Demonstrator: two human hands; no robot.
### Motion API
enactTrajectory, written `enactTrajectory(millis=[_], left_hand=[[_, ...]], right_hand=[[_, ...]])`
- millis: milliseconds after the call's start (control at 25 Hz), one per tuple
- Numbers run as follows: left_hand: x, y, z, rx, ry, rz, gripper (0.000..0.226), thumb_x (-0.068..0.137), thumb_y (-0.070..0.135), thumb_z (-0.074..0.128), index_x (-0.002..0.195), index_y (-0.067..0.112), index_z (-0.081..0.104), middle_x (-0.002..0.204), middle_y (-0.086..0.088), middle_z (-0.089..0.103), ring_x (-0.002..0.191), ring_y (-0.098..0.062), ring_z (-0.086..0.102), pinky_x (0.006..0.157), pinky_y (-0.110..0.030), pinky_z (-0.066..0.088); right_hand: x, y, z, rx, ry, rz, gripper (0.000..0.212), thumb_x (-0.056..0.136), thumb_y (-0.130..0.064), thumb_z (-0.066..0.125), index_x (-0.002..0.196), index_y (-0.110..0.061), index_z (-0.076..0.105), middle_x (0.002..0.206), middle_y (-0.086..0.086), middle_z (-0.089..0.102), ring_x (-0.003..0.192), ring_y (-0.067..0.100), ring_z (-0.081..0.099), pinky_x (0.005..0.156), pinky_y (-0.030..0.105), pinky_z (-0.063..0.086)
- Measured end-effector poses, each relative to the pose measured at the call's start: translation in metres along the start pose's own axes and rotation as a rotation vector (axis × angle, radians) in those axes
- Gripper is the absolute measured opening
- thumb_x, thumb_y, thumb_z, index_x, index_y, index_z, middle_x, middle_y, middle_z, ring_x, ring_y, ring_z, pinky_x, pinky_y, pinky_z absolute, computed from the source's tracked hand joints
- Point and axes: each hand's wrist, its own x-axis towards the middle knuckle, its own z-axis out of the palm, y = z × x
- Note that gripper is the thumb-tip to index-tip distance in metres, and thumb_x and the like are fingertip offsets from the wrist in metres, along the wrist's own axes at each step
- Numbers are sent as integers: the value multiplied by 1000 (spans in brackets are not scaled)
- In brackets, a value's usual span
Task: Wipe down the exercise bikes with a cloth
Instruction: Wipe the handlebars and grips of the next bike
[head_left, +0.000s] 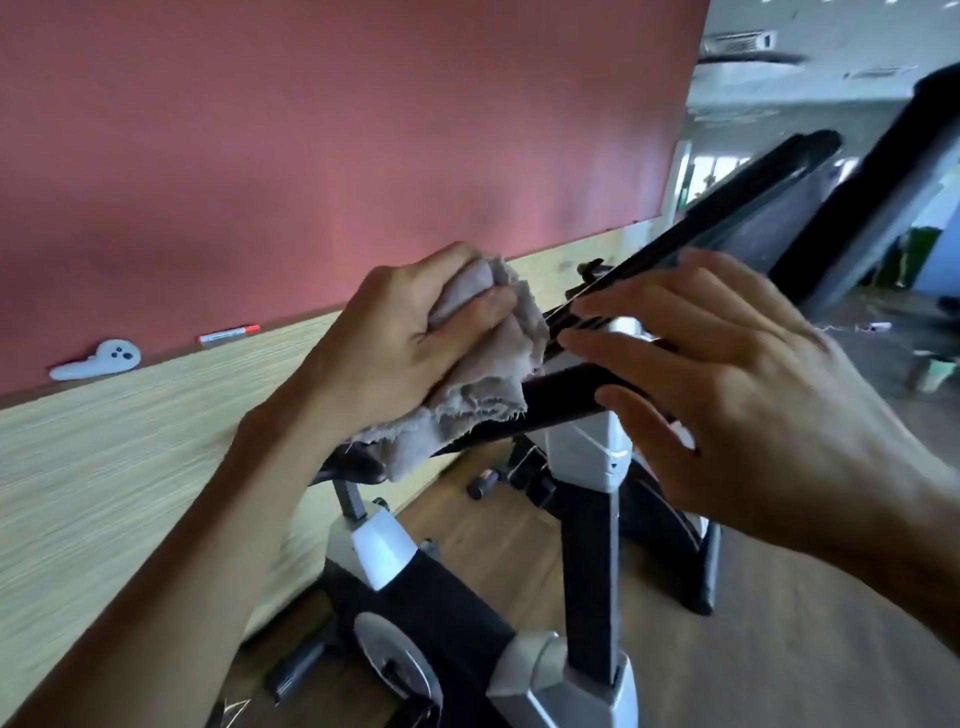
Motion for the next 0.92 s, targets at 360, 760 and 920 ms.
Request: enactTrajectory(millis=[360,760,920], left_hand=[[72,39,104,-186,-122,196,36,103,42,56,114,7,60,100,-3,70,89,-14,67,74,-31,50],[61,33,114,170,15,272,53,103,55,32,93,12,60,73,-6,68,62,-25,69,51,-28,28],[45,19,113,288,73,312,44,105,47,37,94,11,60,76,-6,66,61,-21,66,49,-29,34]], right_hand=[[-13,85,-57,-233,-214,180,38,104,-18,45,133,-2,62,147,14,54,146,35,37,119,60,23],[-4,59,-52,-177,-234,426,33,103,-8,45,126,4,66,138,19,58,148,40,31,116,65,25],[-2,50,-46,-191,-239,504,31,102,-11,50,127,-1,66,143,13,55,152,37,23,118,63,23]])
